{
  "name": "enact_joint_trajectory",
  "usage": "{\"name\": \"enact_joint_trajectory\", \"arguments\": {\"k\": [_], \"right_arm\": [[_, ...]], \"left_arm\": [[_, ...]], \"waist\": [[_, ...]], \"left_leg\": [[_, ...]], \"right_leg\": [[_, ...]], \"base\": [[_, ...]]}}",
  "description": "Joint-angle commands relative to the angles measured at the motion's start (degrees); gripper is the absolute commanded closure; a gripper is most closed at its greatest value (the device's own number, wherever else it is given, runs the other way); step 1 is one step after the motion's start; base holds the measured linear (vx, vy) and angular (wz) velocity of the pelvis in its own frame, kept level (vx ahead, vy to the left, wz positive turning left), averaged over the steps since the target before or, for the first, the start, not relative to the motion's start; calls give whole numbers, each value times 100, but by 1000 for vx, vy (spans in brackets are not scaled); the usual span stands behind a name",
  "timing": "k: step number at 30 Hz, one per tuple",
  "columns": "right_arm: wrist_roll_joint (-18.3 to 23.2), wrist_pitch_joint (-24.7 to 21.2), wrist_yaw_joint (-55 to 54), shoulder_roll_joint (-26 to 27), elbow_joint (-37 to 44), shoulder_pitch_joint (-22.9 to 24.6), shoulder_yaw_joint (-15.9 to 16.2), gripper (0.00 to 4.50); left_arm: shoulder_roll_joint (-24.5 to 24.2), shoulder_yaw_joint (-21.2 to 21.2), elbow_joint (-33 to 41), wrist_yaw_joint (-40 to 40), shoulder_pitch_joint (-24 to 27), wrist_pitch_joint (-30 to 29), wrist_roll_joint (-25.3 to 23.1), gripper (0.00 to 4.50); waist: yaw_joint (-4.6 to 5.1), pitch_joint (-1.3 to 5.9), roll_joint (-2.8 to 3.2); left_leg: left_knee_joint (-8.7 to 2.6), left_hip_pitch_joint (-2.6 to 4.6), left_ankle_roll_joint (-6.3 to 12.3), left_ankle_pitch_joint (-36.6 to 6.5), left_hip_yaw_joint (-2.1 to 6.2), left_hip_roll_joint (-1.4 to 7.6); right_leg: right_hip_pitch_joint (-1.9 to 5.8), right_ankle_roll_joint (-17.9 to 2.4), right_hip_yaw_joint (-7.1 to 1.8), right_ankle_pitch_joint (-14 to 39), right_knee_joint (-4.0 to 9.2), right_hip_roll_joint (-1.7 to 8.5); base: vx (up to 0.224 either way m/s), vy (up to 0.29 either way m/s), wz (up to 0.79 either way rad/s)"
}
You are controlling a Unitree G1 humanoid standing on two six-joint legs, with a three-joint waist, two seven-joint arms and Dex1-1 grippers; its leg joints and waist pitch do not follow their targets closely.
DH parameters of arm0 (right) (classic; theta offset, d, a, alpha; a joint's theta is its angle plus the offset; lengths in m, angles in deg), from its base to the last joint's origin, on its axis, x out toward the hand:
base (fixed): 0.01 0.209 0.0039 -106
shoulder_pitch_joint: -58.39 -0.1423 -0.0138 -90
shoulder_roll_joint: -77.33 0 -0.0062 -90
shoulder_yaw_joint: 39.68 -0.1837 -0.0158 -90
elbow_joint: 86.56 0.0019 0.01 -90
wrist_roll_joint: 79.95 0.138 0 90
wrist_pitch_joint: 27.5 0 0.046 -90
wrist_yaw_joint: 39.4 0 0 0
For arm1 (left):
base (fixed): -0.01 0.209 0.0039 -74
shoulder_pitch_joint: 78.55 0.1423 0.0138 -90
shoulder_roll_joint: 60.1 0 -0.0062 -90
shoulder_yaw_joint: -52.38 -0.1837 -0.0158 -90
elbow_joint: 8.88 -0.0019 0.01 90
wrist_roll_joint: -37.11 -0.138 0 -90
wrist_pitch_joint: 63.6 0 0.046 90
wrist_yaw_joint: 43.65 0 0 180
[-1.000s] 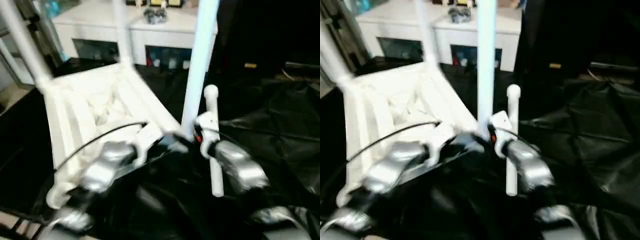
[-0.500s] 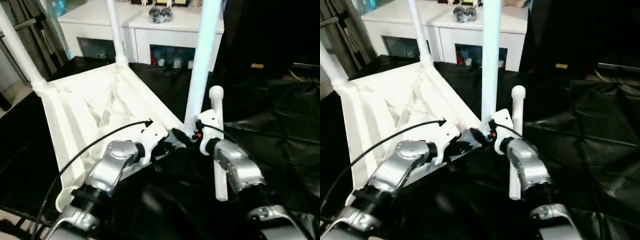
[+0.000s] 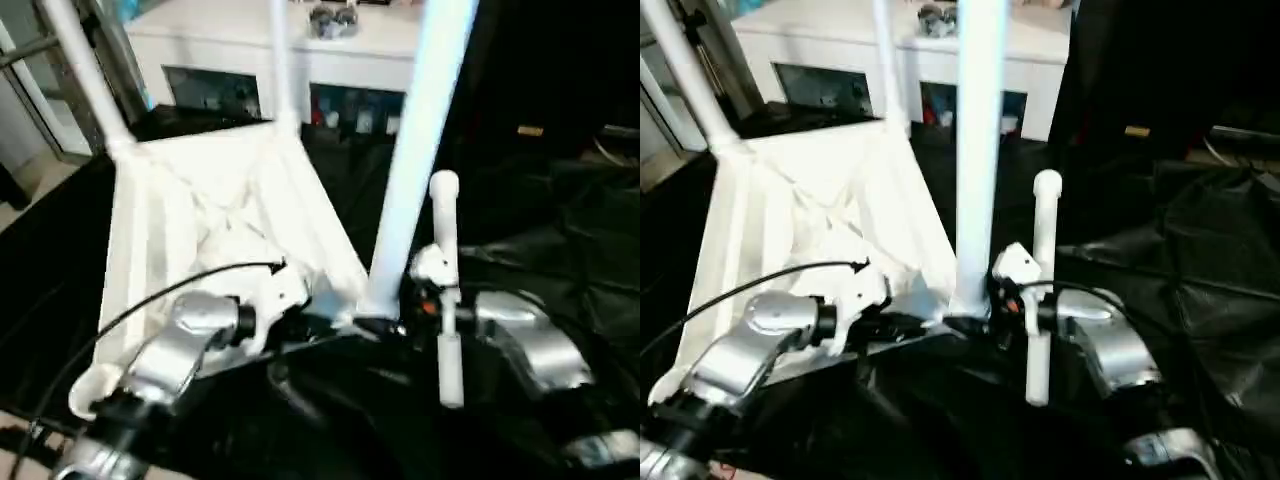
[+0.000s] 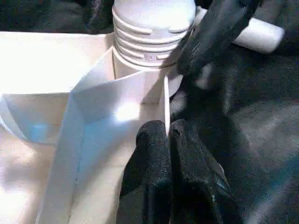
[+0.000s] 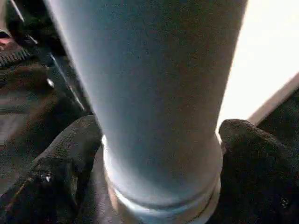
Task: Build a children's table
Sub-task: Rotate leg to tighten
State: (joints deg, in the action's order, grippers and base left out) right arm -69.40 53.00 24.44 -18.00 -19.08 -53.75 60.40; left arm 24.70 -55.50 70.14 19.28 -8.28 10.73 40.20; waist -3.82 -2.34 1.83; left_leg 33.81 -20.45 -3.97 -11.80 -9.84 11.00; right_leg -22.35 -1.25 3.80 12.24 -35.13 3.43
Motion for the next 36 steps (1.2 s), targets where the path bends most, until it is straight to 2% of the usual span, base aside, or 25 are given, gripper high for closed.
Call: {"name": "enact_joint_trajectory", "arguments": {"k": [1,4,7,11,12,13,15,17,19,21,23,24,25,27,28,29,31,32,34,36], "right_arm": [[56,-96,70,6,180,37,57,34],[93,-141,137,9,218,59,81,46],[171,-231,232,34,297,89,108,85],[175,-252,252,40,316,119,143,91],[152,-233,174,75,273,116,133,124],[94,-180,-18,156,169,105,100,124],[-4,-143,-362,291,-23,58,41,134],[-236,-116,-1027,498,-368,-45,-25,158],[-357,-68,-1363,602,-535,-93,-49,161],[-505,-66,-2013,869,-853,-181,-113,170],[-547,-170,-2558,1180,-1072,-235,-168,171],[-561,-224,-2729,1310,-1109,-240,-162,172],[-606,-270,-2904,1433,-1116,-242,-130,172],[-713,-286,-3245,1651,-1191,-270,-81,172],[-756,-231,-3341,1758,-1236,-285,-45,172],[-784,-155,-3363,1828,-1267,-294,-2,172],[-800,-74,-3366,1906,-1307,-309,30,117],[-724,-98,-3302,1921,-1292,-323,-13,103],[-676,-93,-3260,1901,-1275,-353,-71,100],[-754,70,-3116,1745,-1201,-362,-13,61]], "left_arm": [[-9,-172,171,263,52,95,147,450],[-24,-167,182,281,63,95,150,450],[-35,-166,190,295,71,85,164,450],[-36,-163,199,270,75,69,181,450],[-14,-152,192,240,73,46,188,450],[32,-128,170,180,68,-1,202,450],[135,-89,84,12,19,-55,172,450],[315,-32,-99,-332,-103,-151,70,450],[410,-8,-208,-514,-176,-191,9,450],[671,23,-466,-923,-374,-266,-113,450],[994,54,-731,-1404,-602,-367,-233,450],[1136,78,-844,-1639,-697,-415,-283,450],[1253,86,-936,-1803,-778,-445,-315,450],[1436,89,-1065,-2025,-890,-482,-356,450],[1517,76,-1112,-2092,-935,-495,-375,450],[1571,53,-1130,-2117,-958,-493,-391,450],[1640,24,-1143,-2135,-977,-492,-414,450],[1629,-4,-1130,-2085,-964,-479,-426,450],[1579,-49,-1117,-2004,-935,-451,-467,450],[1471,-71,-1057,-1860,-878,-415,-449,450]], "waist": [[-7,307,-58],[-22,320,-60],[-29,322,-71],[-34,327,-70],[-36,326,-71],[-38,324,-87],[-36,324,-78],[2,290,-75],[38,278,-88],[69,247,-83],[82,248,-97],[83,245,-96],[74,246,-75],[58,257,-91],[51,261,-50],[55,260,-68],[45,263,-70],[41,263,-34],[48,264,-52],[50,263,-39]], "left_leg": [[-351,4,574,-493,48,248],[-343,0,568,-389,52,246],[-337,-8,605,-340,52,244],[-333,-5,593,-318,52,242],[-330,-8,594,-315,49,239],[-332,-13,588,-299,49,238],[-335,-5,554,-328,49,239],[-362,1,445,-499,46,228],[-380,-1,301,-696,62,216],[-393,25,232,-902,53,210],[-407,51,120,-977,67,203],[-407,41,118,-953,61,197],[-407,63,96,-959,57,206],[-406,37,133,-932,65,199],[-409,46,134,-938,66,201],[-413,32,130,-942,66,200],[-411,25,153,-938,69,203],[-414,24,173,-950,75,202],[-419,20,193,-1000,74,204],[-427,19,189,-1024,78,211]], "right_leg": [[295,-1407,-300,323,372,465],[308,-1411,-298,169,348,457],[310,-1413,-296,56,332,458],[310,-1412,-294,76,331,459],[313,-1412,-296,75,334,460],[316,-1407,-299,93,331,468],[306,-1395,-297,178,341,467],[281,-1363,-291,524,387,460],[316,-1243,-290,991,432,480],[274,-1134,-298,1421,492,475],[273,-1015,-301,1796,526,481],[271,-980,-304,1821,534,476],[244,-950,-313,1808,547,475],[265,-940,-314,1732,537,482],[244,-943,-315,1707,531,478],[254,-932,-310,1693,540,482],[260,-924,-311,1645,533,488],[260,-929,-309,1625,529,484],[259,-926,-312,1625,536,485],[258,-932,-310,1619,537,484]], "base": [[0,0,0],[0,0,0],[0,0,0],[0,0,0],[0,0,0],[0,0,0],[0,0,0],[0,0,0],[0,0,0],[0,0,0],[0,0,0],[0,0,0],[0,0,0],[0,0,0],[0,0,0],[0,0,0],[0,0,0],[0,0,0],[0,0,0],[0,0,0]]}}
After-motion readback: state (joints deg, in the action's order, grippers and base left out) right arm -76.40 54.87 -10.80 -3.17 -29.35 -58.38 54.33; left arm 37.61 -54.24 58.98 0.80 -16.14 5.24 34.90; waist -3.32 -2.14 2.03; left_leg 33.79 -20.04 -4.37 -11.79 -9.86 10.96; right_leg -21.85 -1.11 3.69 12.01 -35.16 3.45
